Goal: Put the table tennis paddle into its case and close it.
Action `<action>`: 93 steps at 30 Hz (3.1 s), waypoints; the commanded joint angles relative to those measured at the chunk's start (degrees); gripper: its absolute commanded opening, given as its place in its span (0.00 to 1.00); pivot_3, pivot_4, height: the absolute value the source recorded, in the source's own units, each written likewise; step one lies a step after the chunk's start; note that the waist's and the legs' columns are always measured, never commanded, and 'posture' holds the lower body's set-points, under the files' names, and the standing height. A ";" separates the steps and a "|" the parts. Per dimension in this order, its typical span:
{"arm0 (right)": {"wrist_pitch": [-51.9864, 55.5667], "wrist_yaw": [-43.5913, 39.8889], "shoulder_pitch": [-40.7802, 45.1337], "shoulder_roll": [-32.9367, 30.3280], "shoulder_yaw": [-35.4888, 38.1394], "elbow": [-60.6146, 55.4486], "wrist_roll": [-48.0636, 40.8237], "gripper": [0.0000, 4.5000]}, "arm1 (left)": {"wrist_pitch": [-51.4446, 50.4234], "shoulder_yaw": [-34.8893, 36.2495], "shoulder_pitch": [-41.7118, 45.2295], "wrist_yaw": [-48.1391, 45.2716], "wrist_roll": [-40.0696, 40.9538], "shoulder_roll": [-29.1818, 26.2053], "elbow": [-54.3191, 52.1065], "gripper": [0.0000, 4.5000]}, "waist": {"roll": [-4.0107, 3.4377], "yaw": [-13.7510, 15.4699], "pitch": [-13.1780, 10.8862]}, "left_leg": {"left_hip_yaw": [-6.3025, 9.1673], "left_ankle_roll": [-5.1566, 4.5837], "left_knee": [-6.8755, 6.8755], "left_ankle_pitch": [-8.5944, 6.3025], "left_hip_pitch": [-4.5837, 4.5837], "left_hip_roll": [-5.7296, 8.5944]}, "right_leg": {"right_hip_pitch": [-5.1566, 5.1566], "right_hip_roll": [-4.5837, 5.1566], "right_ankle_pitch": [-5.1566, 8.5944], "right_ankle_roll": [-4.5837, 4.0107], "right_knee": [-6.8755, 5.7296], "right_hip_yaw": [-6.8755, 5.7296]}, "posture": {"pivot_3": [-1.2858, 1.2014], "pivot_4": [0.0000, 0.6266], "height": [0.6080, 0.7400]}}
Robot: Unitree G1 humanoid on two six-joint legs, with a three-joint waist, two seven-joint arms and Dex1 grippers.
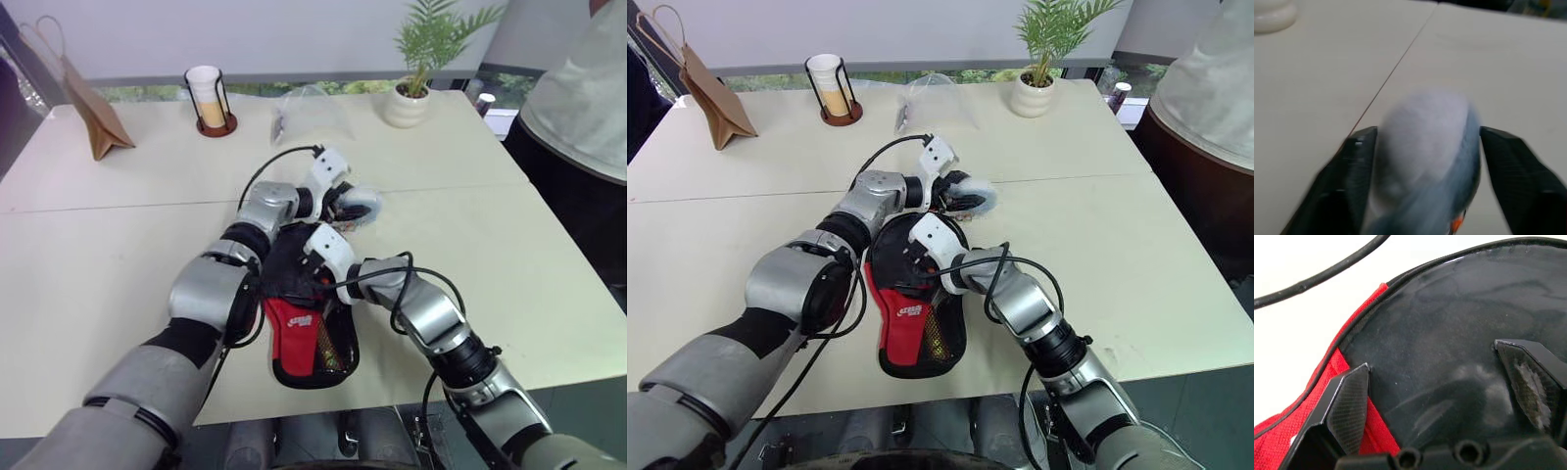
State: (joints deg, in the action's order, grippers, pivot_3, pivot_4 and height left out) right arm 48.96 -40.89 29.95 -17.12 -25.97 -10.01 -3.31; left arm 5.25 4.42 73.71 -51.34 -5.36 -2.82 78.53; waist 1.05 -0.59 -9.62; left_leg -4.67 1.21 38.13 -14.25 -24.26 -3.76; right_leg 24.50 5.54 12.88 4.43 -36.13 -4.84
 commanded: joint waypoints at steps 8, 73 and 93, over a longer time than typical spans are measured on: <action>0.84 -1.88 -1.40 -6.34 0.42 7.50 0.02 1.00 | -4.54 6.29 3.06 1.37 7.50 -4.41 -4.16 0.75 | 0.00 0.35 0.00 | 0.02 0.00 0.01 0.00 0.00 0.04 | -0.04 0.02 -0.01 0.02 0.02 -0.02 | 0.52 0.24 1.00; -35.22 -21.89 34.49 -9.93 10.03 61.02 5.62 0.34 | -12.65 -19.16 -46.46 -12.98 8.52 -21.97 -64.15 0.77 | -0.24 -0.06 -0.11 | -0.10 0.01 0.00 0.02 -0.08 -0.01 | 0.11 0.00 -0.02 0.00 -0.05 0.01 | 0.52 0.24 1.00; -21.41 -19.86 13.00 -21.92 11.02 24.25 8.03 0.01 | -14.14 -20.34 -46.90 -13.46 8.99 -23.29 -63.53 0.77 | -0.41 0.16 0.00 | -0.08 0.01 0.00 0.01 -0.02 -0.01 | 0.03 0.01 -0.01 -0.01 -0.01 0.00 | 0.52 0.24 1.00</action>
State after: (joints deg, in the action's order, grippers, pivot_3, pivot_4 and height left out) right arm 25.17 -61.65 44.18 -37.36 -15.93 16.95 3.75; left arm -7.46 -13.89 28.59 -64.70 5.50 -24.79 12.84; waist 0.65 -0.43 -9.62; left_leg -4.75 1.22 38.13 -14.23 -24.27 -3.77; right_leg 24.53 5.55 12.87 4.42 -36.14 -4.83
